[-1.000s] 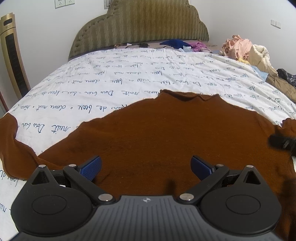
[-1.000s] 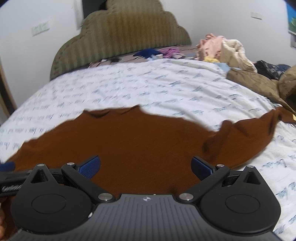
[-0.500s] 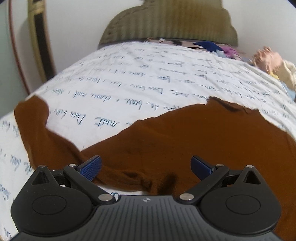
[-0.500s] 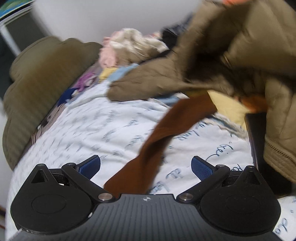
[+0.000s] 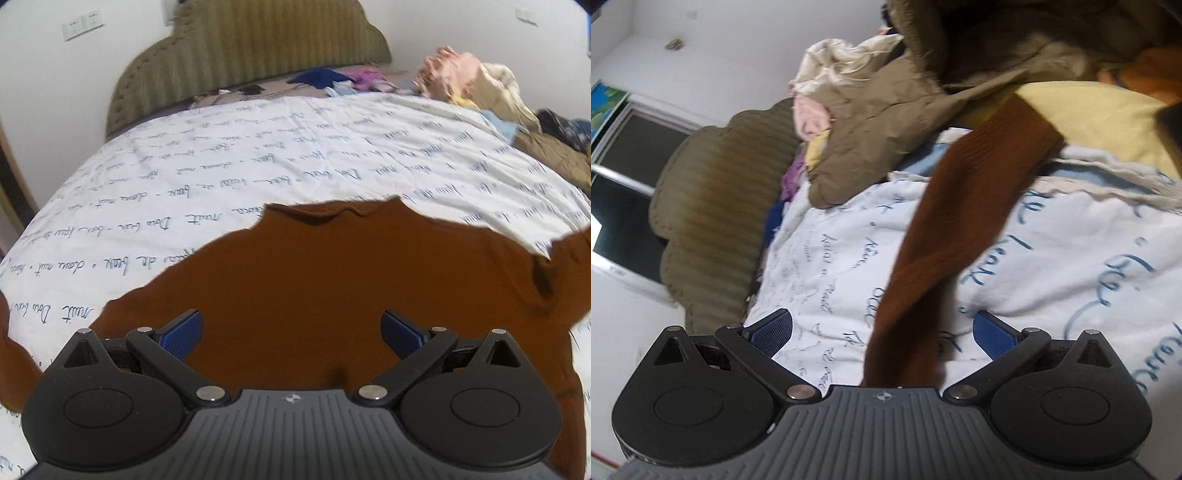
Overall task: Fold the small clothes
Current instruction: 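Reach to the brown sweater sleeve cuff and close the right tool on it, then lift the sleeve with the right tool while the left tool moves toward it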
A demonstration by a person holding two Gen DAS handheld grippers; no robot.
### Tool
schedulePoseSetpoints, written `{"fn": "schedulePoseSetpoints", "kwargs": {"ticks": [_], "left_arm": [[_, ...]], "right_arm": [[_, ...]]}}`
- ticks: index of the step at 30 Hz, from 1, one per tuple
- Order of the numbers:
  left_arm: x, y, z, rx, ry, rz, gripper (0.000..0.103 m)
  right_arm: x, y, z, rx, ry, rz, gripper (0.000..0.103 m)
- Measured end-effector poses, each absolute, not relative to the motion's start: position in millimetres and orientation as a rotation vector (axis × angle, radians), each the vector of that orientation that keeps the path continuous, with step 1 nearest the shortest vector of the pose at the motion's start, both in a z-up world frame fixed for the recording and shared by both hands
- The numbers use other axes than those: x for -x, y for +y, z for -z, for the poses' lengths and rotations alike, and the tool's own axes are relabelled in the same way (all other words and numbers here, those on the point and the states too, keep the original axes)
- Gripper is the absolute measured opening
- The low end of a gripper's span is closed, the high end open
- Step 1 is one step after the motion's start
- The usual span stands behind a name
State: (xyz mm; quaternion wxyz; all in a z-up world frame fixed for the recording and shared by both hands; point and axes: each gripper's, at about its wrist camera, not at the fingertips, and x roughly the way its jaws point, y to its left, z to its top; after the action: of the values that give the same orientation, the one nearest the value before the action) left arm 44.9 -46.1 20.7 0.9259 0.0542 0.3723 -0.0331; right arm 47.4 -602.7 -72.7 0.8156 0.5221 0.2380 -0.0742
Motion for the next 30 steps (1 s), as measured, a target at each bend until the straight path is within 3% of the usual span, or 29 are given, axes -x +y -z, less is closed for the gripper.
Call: {"fn": "schedulePoseSetpoints", "kwargs": {"ticks": [4,7,10,12,13,22,30], "left_arm": [[-42,17,-22,0.008,0.745,-0.095,0.103],[-41,62,-24,0.09,0.781,-0.202,0.103],[-37,70,-27,0.094,0.768,-0.206,0.103],[-38,61,-23,0.049,0.785,-0.212,0.103],[-43,53,-21,0.033,0.81,-0.191,0.103],[-69,-107,-22,-0.102,0.825,0.181,0.103],[-41,-247,-11,-0.129,0.836,0.47,0.103]], "right_arm": [[-63,-598,69,-1.028,0.532,0.139,0.1],[-69,-595,67,-0.989,0.53,0.154,0.091],[-76,-596,70,-1.012,0.541,0.191,0.058],[-76,-598,81,-1.061,0.554,0.201,0.023],[-76,-599,86,-1.088,0.559,0.192,0.015],[-69,-600,94,-1.101,0.536,0.157,0.014],[-64,-606,90,-1.095,0.559,0.141,0.021]]}}
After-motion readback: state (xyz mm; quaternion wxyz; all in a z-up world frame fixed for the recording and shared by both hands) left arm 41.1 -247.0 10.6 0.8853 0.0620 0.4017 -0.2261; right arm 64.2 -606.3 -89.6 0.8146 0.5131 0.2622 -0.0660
